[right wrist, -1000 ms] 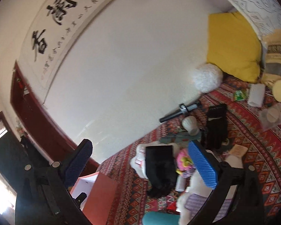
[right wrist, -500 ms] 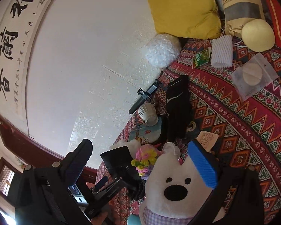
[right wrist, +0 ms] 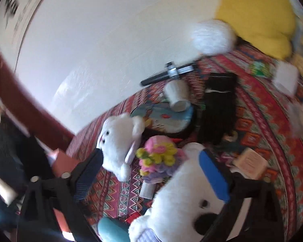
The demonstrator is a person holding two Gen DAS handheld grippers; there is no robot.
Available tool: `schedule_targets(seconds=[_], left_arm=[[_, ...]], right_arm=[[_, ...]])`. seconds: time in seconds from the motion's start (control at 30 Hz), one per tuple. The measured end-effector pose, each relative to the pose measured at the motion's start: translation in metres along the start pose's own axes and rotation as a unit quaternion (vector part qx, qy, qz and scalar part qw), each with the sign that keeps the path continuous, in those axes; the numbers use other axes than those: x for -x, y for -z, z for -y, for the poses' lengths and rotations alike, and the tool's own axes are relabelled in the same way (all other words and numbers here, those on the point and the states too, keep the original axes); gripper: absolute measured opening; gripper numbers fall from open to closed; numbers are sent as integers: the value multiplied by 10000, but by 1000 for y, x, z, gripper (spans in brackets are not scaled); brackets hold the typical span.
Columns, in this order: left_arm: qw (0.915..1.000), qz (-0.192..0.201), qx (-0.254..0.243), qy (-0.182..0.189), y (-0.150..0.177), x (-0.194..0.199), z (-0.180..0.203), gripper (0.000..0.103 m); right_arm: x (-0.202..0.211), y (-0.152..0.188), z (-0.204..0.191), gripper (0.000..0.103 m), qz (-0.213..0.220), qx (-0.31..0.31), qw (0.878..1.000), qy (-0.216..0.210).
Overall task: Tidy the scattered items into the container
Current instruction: 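Carry the black glove into the box with left while right carries the flower bundle in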
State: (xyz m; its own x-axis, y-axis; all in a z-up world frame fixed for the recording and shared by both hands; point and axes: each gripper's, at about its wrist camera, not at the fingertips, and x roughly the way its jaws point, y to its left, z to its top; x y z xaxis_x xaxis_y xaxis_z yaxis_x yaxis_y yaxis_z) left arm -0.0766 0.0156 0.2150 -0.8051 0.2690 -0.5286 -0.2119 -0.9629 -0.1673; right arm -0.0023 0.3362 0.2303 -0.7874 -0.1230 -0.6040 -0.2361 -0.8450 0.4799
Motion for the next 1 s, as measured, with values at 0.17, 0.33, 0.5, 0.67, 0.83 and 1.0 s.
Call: schedule_targets(seconds=[0.17, 0.33, 0.5, 0.67, 0.83, 1.0], left_arm=[[9914, 624, 1018, -528, -28, 42, -103, 9], [9786, 591, 1842, -698, -29, 37, -184, 9], [9633, 40, 2231, -1494, -22, 15, -242, 74], [9369, 289, 2370, -2555, -9, 37, -274, 84], [9176, 471, 2934, -2639, 9, 66, -306, 85], [9045, 628, 3297, -2629, 20, 94, -334, 85]], right_arm=[[-46, 5, -25, 83, -493, 478, 9954, 669], [-86, 18, -30, 83, -1013, 962, 9808, 1362], [-107, 37, -41, 74, -1241, 1572, 9571, 2094], [-83, 29, -26, 57, -940, 962, 9769, 1658], [-37, 19, -23, 53, -339, 307, 9919, 1181], [26, 15, -87, 53, 428, 624, 9967, 293]])
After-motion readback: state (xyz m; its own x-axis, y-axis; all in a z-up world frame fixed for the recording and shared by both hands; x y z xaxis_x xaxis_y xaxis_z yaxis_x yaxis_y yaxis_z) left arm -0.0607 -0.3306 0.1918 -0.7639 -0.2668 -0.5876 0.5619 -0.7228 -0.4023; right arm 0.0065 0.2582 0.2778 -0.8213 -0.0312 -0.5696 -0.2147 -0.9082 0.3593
